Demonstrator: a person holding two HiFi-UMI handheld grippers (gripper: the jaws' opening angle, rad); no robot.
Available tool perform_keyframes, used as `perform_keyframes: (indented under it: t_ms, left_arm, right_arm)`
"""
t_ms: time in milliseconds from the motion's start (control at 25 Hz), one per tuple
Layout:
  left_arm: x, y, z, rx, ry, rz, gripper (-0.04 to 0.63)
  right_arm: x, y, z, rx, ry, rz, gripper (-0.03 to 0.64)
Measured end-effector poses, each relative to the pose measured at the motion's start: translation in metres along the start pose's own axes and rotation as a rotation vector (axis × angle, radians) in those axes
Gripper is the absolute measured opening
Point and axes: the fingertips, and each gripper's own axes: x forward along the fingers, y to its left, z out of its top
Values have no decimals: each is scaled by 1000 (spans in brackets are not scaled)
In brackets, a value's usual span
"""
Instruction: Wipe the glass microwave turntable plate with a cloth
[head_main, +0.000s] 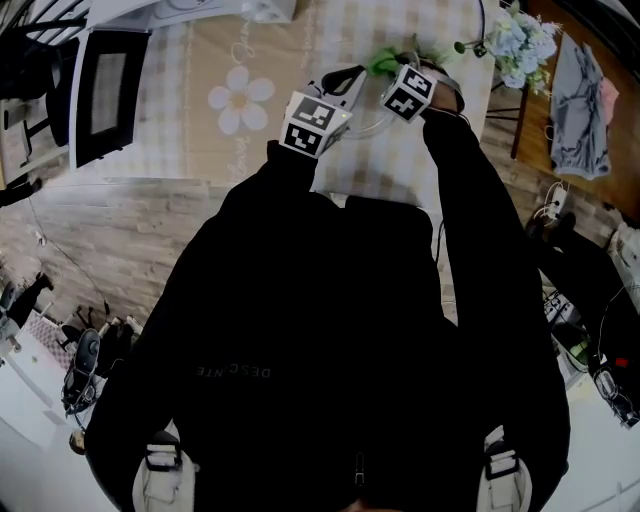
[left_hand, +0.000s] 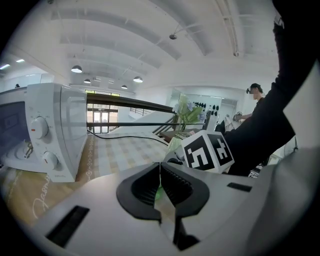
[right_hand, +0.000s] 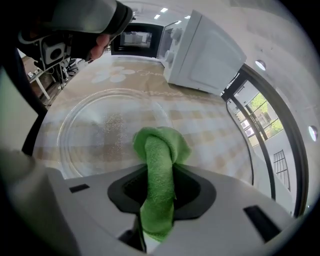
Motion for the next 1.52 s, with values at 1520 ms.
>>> perform_keyframes:
  t_ms: [1520]
  left_arm:
    - [-48, -28, -12, 53, -20, -107, 21]
  right_arm:
    - [-59, 200, -7, -48, 51, 253, 104]
